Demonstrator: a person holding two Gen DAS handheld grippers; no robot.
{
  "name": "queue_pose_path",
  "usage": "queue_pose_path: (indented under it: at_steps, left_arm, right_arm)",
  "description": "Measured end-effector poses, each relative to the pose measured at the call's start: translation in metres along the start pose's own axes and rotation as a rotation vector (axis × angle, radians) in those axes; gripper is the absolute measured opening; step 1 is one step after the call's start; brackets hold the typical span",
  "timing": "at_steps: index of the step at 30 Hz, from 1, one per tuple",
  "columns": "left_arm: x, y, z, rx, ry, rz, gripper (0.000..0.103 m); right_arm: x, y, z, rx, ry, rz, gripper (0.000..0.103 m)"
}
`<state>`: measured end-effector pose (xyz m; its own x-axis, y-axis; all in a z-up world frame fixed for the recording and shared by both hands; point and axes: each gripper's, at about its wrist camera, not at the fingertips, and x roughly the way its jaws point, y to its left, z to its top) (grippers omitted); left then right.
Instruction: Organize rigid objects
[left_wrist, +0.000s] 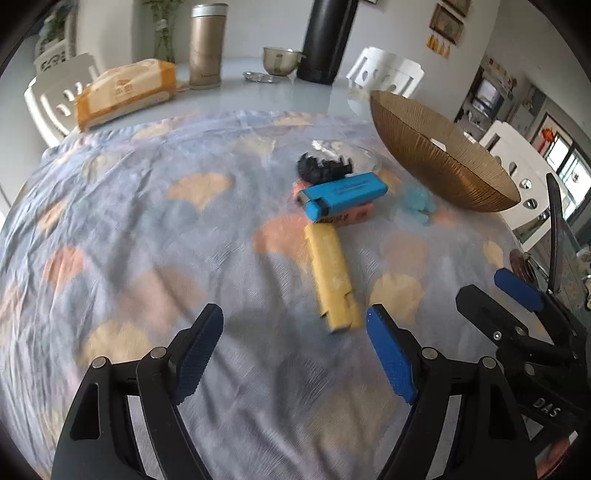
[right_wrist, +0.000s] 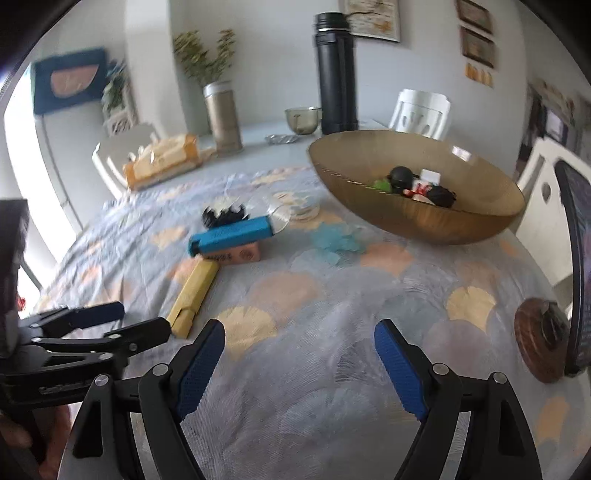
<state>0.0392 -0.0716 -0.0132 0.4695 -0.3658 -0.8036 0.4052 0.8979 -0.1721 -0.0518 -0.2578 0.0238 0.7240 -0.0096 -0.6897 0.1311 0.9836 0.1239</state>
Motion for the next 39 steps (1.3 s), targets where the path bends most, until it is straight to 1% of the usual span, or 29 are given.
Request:
queue_pose_path:
  at_steps: [3, 5, 7, 10, 11, 12, 13, 14, 15, 16, 17, 18, 19, 20, 21, 23, 27, 30, 31, 32, 33, 34, 36, 39]
  left_arm:
    - [0.003, -0.008, 0.021, 0.031, -0.002, -0.022, 0.078]
    - [0.006, -0.014, 0.04, 0.071, -0.017, -0.049, 0.078]
    - [0.012, -0.016, 0.054, 0.107, -0.014, -0.07, 0.078]
    - [0.032, -0.017, 0.07, 0.152, 0.031, -0.09, 0.078]
    - [0.039, -0.017, 0.074, 0.162, 0.047, -0.101, 0.078]
    - [0.044, -0.017, 0.077, 0.171, 0.062, -0.11, 0.077]
    - [0.048, -0.018, 0.078, 0.183, 0.071, -0.115, 0.074]
    - [0.05, -0.02, 0.079, 0.195, 0.073, -0.116, 0.064]
    - [0.051, -0.022, 0.08, 0.206, 0.07, -0.117, 0.056]
    - [0.051, -0.024, 0.08, 0.219, 0.059, -0.107, 0.055]
    - [0.05, -0.025, 0.079, 0.244, 0.043, -0.1, 0.047]
    - [0.048, -0.023, 0.078, 0.254, 0.016, -0.094, 0.036]
    - [0.048, -0.019, 0.08, 0.246, 0.01, -0.095, 0.031]
    - [0.047, -0.013, 0.082, 0.226, 0.009, -0.107, 0.023]
    - [0.047, -0.007, 0.083, 0.204, 0.009, -0.121, 0.022]
    - [0.047, 0.007, 0.084, 0.153, 0.0, -0.141, 0.021]
    - [0.049, 0.02, 0.084, 0.111, -0.006, -0.163, 0.021]
    - [0.052, 0.027, 0.084, 0.077, -0.011, -0.189, 0.022]
    - [0.053, 0.03, 0.084, 0.065, -0.016, -0.2, 0.022]
    - [0.053, 0.033, 0.084, 0.05, -0.015, -0.217, 0.022]
    - [0.052, 0.035, 0.083, 0.04, -0.013, -0.227, 0.022]
    - [0.052, 0.036, 0.083, 0.039, -0.012, -0.233, 0.022]
    - [0.051, 0.035, 0.081, 0.052, -0.014, -0.233, 0.022]
    - [0.049, 0.033, 0.078, 0.069, -0.018, -0.226, 0.022]
  right_arm:
    - [0.003, -0.013, 0.003, 0.065, 0.031, 0.084, 0.082]
    - [0.011, -0.013, 0.003, 0.069, 0.089, 0.13, 0.082]
    - [0.014, -0.002, 0.002, 0.047, 0.131, 0.168, 0.082]
    - [0.015, 0.022, -0.002, 0.022, 0.187, 0.269, 0.082]
    - [0.017, 0.029, -0.003, 0.011, 0.197, 0.278, 0.082]
    - [0.021, 0.039, -0.002, -0.007, 0.214, 0.273, 0.082]
    - [0.025, 0.047, -0.002, -0.025, 0.228, 0.261, 0.082]
    - [0.03, 0.056, -0.001, -0.047, 0.236, 0.24, 0.082]
    - [0.032, 0.064, 0.0, -0.068, 0.226, 0.214, 0.082]
    - [0.036, 0.073, 0.001, -0.095, 0.228, 0.188, 0.082]
    - [0.038, 0.078, 0.002, -0.102, 0.229, 0.178, 0.082]
    - [0.04, 0.08, 0.004, -0.097, 0.228, 0.166, 0.082]
    - [0.043, 0.083, 0.005, -0.098, 0.232, 0.156, 0.082]
    - [0.044, 0.085, 0.006, -0.105, 0.228, 0.144, 0.082]
    - [0.045, 0.088, 0.006, -0.111, 0.221, 0.131, 0.082]
    - [0.048, 0.095, 0.007, -0.121, 0.218, 0.133, 0.082]
    - [0.054, 0.108, 0.01, -0.165, 0.241, 0.131, 0.082]
    - [0.054, 0.108, 0.01, -0.179, 0.224, 0.127, 0.079]
    - [0.053, 0.109, 0.009, -0.187, 0.212, 0.135, 0.072]
    - [0.048, 0.107, 0.007, -0.198, 0.203, 0.138, 0.053]
    - [0.047, 0.109, 0.005, -0.234, 0.179, 0.068, 0.039]
    - [0.046, 0.109, 0.003, -0.249, 0.166, 0.05, 0.031]
    - [0.043, 0.103, 0.003, -0.215, 0.165, 0.067, 0.026]
    - [0.039, 0.086, 0.003, -0.158, 0.167, 0.087, 0.025]
